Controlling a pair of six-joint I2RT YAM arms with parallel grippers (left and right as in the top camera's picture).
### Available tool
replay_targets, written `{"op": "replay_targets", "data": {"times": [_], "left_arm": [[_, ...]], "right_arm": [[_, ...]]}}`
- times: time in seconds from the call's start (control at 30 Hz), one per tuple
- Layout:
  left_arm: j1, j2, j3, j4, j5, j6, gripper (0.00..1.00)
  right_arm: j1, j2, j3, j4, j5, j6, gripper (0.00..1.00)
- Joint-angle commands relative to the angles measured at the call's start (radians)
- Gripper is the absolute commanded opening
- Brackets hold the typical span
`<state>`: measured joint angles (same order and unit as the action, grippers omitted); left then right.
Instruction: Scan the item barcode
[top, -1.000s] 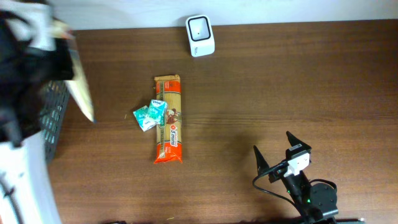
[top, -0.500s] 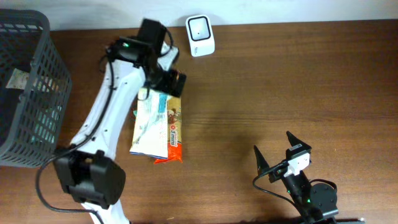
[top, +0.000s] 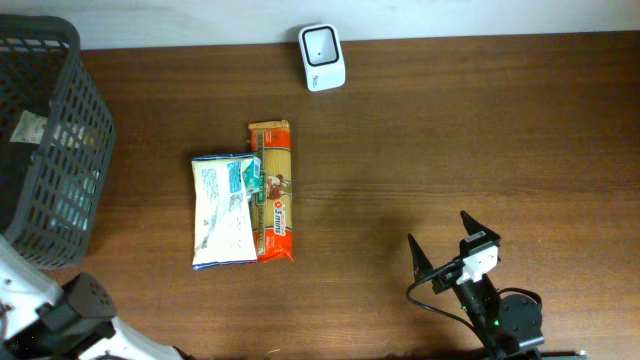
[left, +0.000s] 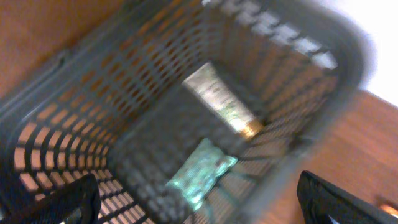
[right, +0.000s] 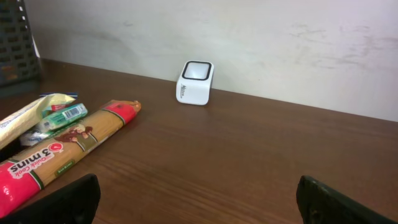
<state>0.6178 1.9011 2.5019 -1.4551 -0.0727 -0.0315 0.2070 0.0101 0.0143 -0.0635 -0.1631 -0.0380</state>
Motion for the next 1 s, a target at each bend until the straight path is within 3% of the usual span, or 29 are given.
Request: {"op": "replay_targets", "data": {"times": [0.0, 0.07, 0.2, 0.4, 0.67, 0.83, 0.87, 0.9, 0.97], "left_arm": [[0.095, 0.003, -0.257, 0.124, 0.126, 0.044, 0.99], [0.152, 0.003, -0.464, 0.243, 0.248, 0.135, 0.99], [0.182, 0.034, -0.656, 0.391, 0.268, 0.161, 0.99], [0.183, 0.198, -0.657, 0.367, 0.269, 0.241, 0.98], [0.182, 0.313, -0.673, 0.349, 0.268, 0.467, 0.95], [0.182, 0.406, -0.686, 0.352, 0.268, 0.476, 0.93], [0.182, 0.423, -0.686, 0.352, 0.268, 0.476, 0.85], [0.182, 0.433, -0.686, 0.358, 0.268, 0.475, 0.52], [0.182, 0.434, -0.684, 0.367, 0.268, 0.475, 0.11]], "right_arm": [[0.009, -0.006, -0.009, -0.001, -0.002, -0.007, 0.99], [0.009, -0.006, -0.009, 0.000, -0.002, -0.007, 0.99], [0.009, -0.006, -0.009, -0.001, -0.002, -0.007, 0.99], [0.009, -0.006, -0.009, 0.000, -0.002, -0.007, 0.99], [0.009, -0.006, -0.009, 0.000, -0.002, -0.007, 0.99], [0.009, -0.006, -0.009, -0.001, -0.002, -0.007, 0.99], [0.009, -0.007, -0.009, 0.000, -0.002, -0.007, 0.99], [0.009, -0.007, -0.009, 0.000, -0.002, -0.007, 0.99], [0.009, -0.006, -0.009, 0.000, -0.002, -0.007, 0.99]]}}
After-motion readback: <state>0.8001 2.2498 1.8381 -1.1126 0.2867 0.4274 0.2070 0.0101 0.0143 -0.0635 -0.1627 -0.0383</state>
